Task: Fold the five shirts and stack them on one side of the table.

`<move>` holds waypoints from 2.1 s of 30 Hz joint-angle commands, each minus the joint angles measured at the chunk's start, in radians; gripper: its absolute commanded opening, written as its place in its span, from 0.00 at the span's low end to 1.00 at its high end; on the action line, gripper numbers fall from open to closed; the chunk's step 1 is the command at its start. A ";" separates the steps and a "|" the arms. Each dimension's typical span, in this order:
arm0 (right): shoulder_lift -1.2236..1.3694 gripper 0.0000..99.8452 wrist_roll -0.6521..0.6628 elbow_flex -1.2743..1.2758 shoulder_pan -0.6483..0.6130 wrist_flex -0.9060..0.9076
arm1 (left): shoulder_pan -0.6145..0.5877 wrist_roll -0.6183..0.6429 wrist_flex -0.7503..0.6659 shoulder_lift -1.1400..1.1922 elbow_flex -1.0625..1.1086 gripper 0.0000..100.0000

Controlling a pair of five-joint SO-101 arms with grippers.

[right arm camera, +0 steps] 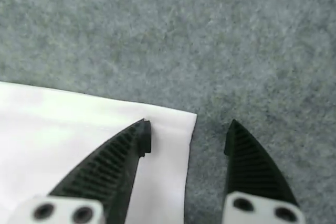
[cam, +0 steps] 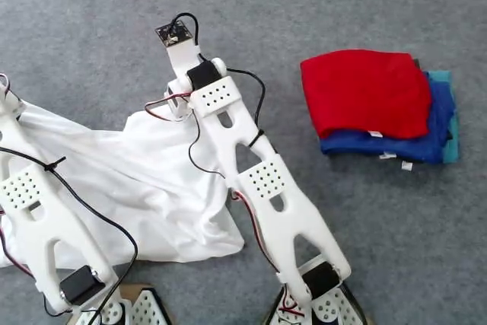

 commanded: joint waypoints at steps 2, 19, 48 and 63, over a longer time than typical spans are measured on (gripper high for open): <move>-0.013 0.19 -0.006 0.002 0.008 -0.014 | 0.001 0.003 0.005 -0.035 -0.031 0.03; -0.015 0.01 0.006 -0.059 0.031 0.014 | 0.008 0.003 0.005 -0.037 -0.031 0.03; -1.075 0.01 0.037 -0.171 0.069 0.118 | 0.142 0.012 0.163 -0.933 -0.031 0.03; -1.621 0.01 0.104 0.133 0.064 -0.149 | -0.048 0.011 0.170 -1.570 0.061 0.03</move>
